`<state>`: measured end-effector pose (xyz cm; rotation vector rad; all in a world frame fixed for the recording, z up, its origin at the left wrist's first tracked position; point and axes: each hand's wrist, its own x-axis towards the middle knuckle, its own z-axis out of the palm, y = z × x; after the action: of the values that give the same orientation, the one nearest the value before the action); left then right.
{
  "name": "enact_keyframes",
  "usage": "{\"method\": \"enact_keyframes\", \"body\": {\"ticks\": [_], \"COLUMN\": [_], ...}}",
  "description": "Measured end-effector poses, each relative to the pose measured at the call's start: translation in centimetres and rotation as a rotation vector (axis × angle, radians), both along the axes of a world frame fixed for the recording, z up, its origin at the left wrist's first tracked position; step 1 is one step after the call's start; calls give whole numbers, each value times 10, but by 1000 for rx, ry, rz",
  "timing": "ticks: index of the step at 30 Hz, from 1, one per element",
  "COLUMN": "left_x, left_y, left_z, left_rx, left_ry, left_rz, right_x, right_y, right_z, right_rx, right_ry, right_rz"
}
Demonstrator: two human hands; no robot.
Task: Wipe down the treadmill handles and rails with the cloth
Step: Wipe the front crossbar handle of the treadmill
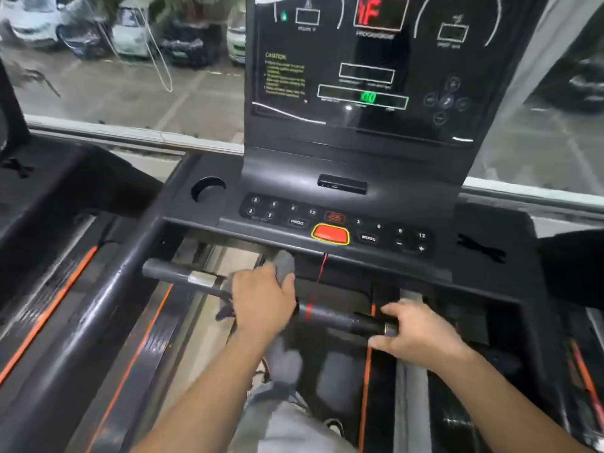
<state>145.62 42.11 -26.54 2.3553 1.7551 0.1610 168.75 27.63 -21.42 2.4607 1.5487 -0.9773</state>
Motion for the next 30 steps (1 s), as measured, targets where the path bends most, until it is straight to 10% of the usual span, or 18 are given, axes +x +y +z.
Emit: {"method": "enact_keyframes", "body": {"ticks": [6,11,22,30], "left_x": [-21,6,38,82], "left_y": [-32,-13,-41,-103], "left_z": [-23,-4,55,-21], "left_rx": [179,71,-26,49], "left_ry": [-147,-24,-628,61], "left_rz": [-297,-17,77,-628], "right_x": [5,6,36,43], "right_y": [-26,-32,-55,-62], "right_z": [-7,-11,-9,-20], "right_rx": [91,158,124,199], "right_ry": [-182,-189,-214,-167], "right_rz": [34,8,-71,-103]}}
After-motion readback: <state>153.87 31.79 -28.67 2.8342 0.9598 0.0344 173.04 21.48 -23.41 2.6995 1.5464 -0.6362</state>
